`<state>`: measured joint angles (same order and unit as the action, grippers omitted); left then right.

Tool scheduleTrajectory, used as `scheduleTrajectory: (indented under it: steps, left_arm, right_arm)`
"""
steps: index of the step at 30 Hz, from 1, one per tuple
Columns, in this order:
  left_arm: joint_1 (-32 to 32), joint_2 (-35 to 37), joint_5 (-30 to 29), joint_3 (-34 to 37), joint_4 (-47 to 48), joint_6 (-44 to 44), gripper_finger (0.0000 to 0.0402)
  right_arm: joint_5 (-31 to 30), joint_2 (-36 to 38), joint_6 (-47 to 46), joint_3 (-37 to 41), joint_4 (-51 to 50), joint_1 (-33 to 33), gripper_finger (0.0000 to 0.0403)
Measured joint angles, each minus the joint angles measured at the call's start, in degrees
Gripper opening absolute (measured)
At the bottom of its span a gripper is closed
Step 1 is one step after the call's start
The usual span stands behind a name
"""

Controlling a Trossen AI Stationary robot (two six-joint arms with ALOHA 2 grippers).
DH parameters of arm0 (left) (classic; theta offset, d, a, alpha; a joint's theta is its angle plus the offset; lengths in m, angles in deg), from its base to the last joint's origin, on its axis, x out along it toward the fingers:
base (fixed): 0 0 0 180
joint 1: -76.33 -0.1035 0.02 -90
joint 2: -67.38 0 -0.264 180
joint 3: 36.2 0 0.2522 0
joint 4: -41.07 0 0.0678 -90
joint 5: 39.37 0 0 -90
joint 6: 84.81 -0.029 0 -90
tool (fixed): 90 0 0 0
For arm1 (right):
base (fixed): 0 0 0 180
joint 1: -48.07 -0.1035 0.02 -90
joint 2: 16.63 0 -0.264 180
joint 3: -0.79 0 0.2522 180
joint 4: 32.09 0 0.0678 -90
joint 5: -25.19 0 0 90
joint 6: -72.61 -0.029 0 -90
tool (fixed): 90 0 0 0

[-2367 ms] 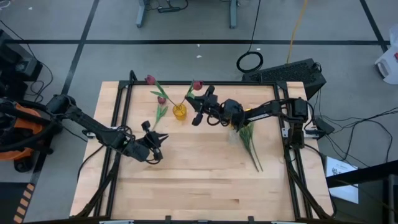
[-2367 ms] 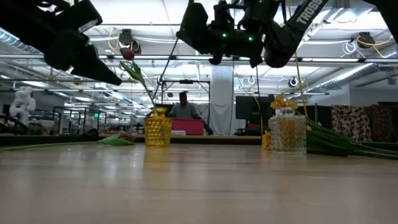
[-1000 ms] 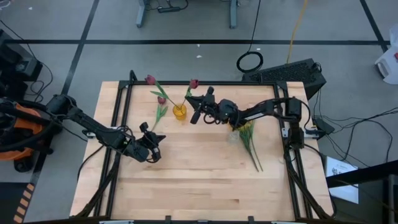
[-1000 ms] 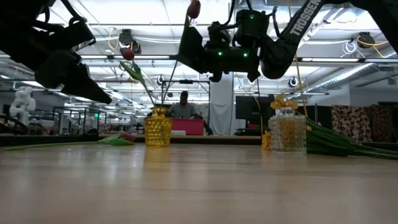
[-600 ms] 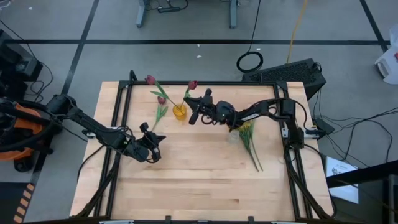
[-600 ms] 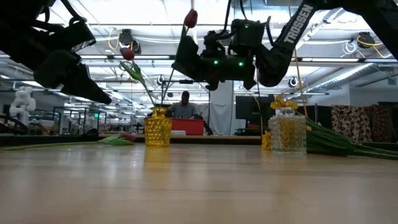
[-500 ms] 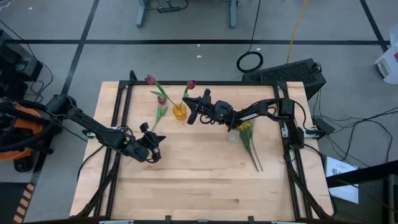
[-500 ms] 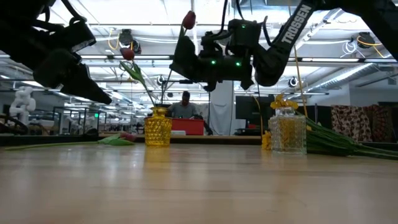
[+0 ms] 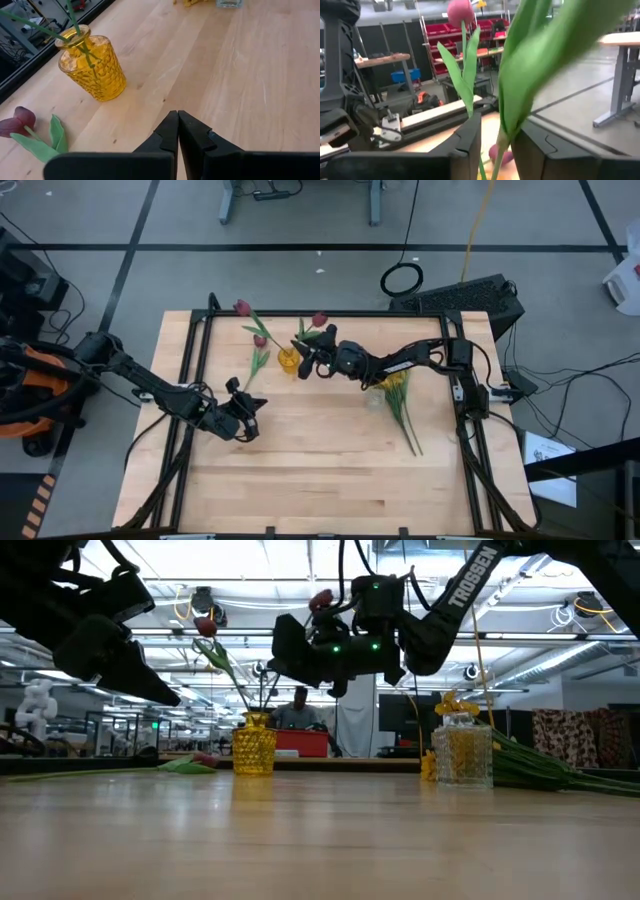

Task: Sort flowers into vase by color
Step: Put the red flower into the yellow vase

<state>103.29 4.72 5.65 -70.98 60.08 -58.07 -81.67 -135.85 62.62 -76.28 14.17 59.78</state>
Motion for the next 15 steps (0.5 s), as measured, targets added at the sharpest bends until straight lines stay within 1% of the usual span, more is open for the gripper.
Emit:
scheduleTrajectory:
  steps: [6, 10, 15]
  left_arm:
    - [0.0, 0.0, 0.0, 0.0, 0.6, 1.5, 0.0018]
    - [0.0, 0.0, 0.3, 0.0, 2.8, 4.0, 0.0019]
    - [-1.7, 0.0, -0.6, 0.0, 11.7, 15.5, 0.0019]
  right_arm:
    - [-0.3, 0.0, -1.4, 0.0, -3.0, 0.0, 0.0138]
    - [-3.6, 0.5, -1.4, 0.0, -7.3, -0.2, 0.0173]
    - [-5.9, 3.1, -1.6, 0.0, -15.3, -0.8, 0.0210]
